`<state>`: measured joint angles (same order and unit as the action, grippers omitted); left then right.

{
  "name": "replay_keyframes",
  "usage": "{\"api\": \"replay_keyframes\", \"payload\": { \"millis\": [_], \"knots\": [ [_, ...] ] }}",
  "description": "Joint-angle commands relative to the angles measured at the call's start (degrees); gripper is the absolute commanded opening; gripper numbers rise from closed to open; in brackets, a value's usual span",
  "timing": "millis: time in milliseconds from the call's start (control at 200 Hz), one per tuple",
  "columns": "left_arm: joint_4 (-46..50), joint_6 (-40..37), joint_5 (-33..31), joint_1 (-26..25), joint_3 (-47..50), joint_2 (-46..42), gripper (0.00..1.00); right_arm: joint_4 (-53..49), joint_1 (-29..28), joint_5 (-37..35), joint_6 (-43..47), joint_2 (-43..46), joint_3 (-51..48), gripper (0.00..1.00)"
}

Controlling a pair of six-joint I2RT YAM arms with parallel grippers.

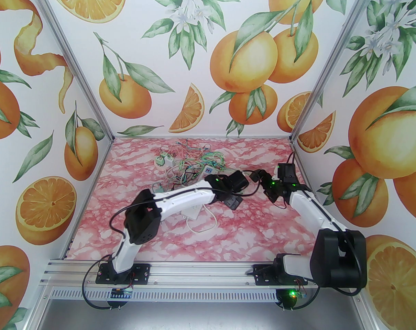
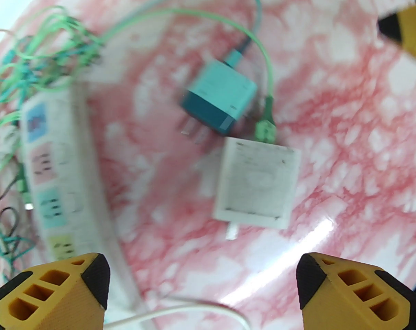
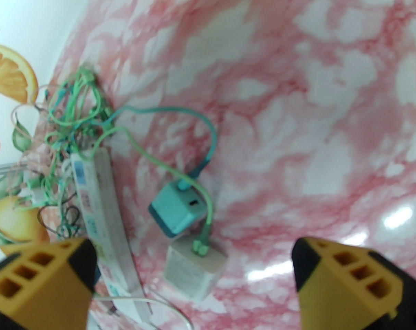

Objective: Pull the plug off the socket

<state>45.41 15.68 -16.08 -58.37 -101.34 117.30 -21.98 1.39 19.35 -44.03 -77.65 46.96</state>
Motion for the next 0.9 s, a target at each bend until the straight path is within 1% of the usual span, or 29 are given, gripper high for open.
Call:
{"api": "replay_keyframes", "payload": {
  "millis": [0,60,160,260,480,575,706,776,896],
  "knots": [
    [-2.40,2.38,-0.56,3.42,2.63,-6.03,0.98,1.37,-2.00,-2.15,0.26,-0.83,2.69,1.00],
    [-3.32,2.36,-3.07,4.58,4.30,-7.90,1.00,1.69,-2.89,-2.15,0.33,-1.25,3.26,1.00],
    [-4.15,2.74,-5.73,6.87,5.67,-10.03,1.00,1.56,-4.19,-1.65,0.63,-2.14,4.42,1.00],
    [-3.39,4.83,-5.73,10.36,5.60,-10.89,1.00,1.12,-5.95,-1.85,1.47,-2.79,5.61,1.00],
    [-4.00,10.45,-12.39,16.85,9.29,-14.79,1.00,0.30,-8.78,-2.87,1.93,-2.39,6.33,1.00],
    [-5.64,11.17,-11.47,20.20,11.43,-15.82,1.00,1.58,-10.36,-2.19,0.72,-2.46,5.89,1.00],
    [-6.38,10.54,-8.27,25.60,12.22,-15.39,1.00,0.47,-14.12,-1.99,1.04,-4.22,7.19,1.00],
    [-6.95,9.95,-6.34,28.92,12.58,-15.17,1.00,0.11,-17.06,-3.32,1.44,-5.37,8.02,1.00],
    [-11.56,8.93,-0.97,35.08,15.09,-15.26,0.98,0.12,-22.85,-7.69,-0.08,-7.38,9.73,1.00]
  ]
}}
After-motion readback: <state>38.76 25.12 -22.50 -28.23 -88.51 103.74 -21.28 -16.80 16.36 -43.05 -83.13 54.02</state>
